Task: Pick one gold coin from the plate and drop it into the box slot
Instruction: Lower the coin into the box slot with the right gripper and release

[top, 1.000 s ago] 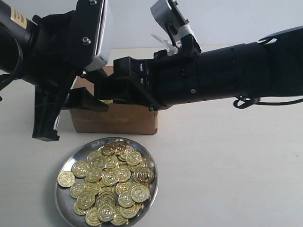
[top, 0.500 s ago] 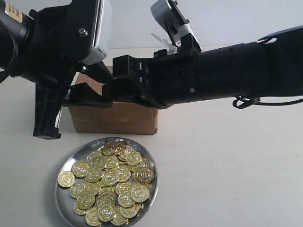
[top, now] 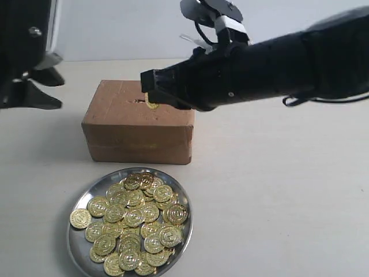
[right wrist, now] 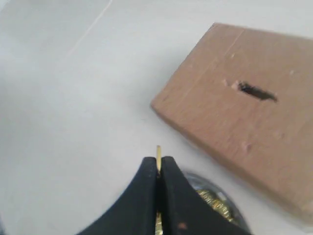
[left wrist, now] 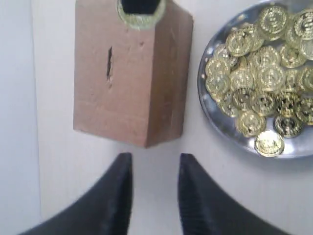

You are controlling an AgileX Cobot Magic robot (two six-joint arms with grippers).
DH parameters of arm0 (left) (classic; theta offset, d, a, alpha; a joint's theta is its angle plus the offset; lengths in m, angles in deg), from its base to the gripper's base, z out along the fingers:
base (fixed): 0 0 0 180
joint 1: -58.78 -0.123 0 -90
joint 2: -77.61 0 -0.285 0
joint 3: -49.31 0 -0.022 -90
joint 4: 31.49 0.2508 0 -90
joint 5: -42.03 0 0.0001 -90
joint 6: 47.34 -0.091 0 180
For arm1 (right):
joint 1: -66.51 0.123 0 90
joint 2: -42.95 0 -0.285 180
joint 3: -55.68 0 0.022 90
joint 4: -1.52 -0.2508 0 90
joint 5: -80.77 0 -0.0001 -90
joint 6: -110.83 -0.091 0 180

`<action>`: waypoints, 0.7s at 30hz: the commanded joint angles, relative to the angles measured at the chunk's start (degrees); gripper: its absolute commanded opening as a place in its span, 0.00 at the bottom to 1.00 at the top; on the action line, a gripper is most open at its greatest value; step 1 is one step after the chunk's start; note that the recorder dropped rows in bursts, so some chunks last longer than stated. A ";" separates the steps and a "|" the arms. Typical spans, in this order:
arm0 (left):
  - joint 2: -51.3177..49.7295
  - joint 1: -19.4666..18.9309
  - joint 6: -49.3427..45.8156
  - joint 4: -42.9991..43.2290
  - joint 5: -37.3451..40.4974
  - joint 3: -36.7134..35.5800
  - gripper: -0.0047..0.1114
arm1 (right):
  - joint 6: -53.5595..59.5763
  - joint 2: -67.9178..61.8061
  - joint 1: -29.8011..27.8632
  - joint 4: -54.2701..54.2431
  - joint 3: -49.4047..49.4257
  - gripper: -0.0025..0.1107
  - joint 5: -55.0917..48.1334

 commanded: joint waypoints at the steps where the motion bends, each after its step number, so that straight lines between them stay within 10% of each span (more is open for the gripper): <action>1: 9.86 -0.09 5.52 0.32 10.07 -2.41 0.04 | -24.04 -7.97 -0.04 39.01 -16.16 0.02 -2.02; 5: 19.49 -0.09 11.75 -4.01 16.49 -5.19 0.04 | -38.21 -20.88 -0.04 68.61 -37.69 0.02 -19.34; 13: 29.89 -0.09 13.00 -7.65 16.78 -8.20 0.04 | -31.16 -37.47 -0.04 70.82 -63.76 0.02 -39.60; 21: 32.09 -0.09 12.43 -7.54 16.78 -8.71 0.04 | -26.10 -39.75 -0.45 69.52 -66.41 0.02 -39.73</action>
